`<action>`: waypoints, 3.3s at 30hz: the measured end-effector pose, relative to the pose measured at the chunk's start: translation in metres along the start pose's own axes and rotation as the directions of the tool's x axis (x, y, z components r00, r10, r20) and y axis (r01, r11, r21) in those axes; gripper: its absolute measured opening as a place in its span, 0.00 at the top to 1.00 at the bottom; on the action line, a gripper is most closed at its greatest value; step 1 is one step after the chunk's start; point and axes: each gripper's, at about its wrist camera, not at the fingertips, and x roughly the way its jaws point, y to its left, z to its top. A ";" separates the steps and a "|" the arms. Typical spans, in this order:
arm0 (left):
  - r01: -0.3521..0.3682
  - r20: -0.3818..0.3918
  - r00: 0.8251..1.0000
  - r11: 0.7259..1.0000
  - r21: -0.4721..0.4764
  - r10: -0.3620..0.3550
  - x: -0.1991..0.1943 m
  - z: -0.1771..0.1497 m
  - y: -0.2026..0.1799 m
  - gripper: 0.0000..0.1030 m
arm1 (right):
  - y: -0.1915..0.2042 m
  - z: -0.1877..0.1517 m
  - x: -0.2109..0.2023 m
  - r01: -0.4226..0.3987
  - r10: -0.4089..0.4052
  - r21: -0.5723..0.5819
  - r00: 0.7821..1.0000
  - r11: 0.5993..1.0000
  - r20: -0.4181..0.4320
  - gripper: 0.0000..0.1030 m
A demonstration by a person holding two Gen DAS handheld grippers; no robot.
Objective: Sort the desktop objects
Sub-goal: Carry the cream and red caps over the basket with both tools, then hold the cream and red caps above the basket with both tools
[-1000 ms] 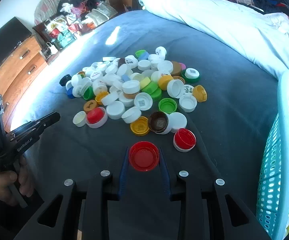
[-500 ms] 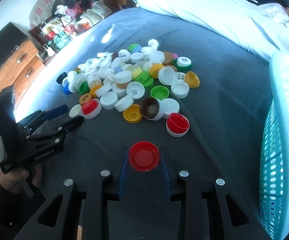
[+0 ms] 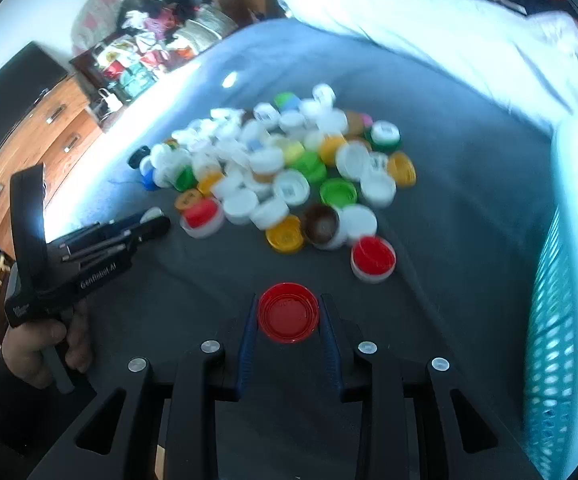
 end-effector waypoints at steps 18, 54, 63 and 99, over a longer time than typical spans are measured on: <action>-0.096 0.218 0.970 0.993 -0.062 0.107 -0.100 0.023 -0.031 0.76 | 0.040 0.007 -0.072 0.005 0.014 -0.131 0.989 0.991 0.148 0.68; -0.123 0.133 0.986 0.972 0.200 0.098 -0.099 0.087 -0.174 0.76 | -0.056 0.015 -0.179 0.121 -0.134 0.061 0.941 0.991 0.312 0.68; -0.065 0.125 0.992 0.955 0.288 0.030 -0.093 0.098 -0.223 0.76 | -0.102 0.000 -0.201 0.155 -0.199 0.154 0.924 0.976 0.328 0.68; 0.240 -0.230 0.962 0.861 0.448 -0.148 -0.023 0.096 -0.392 0.76 | -0.201 -0.055 -0.232 0.212 -0.315 0.369 0.916 0.905 0.247 0.68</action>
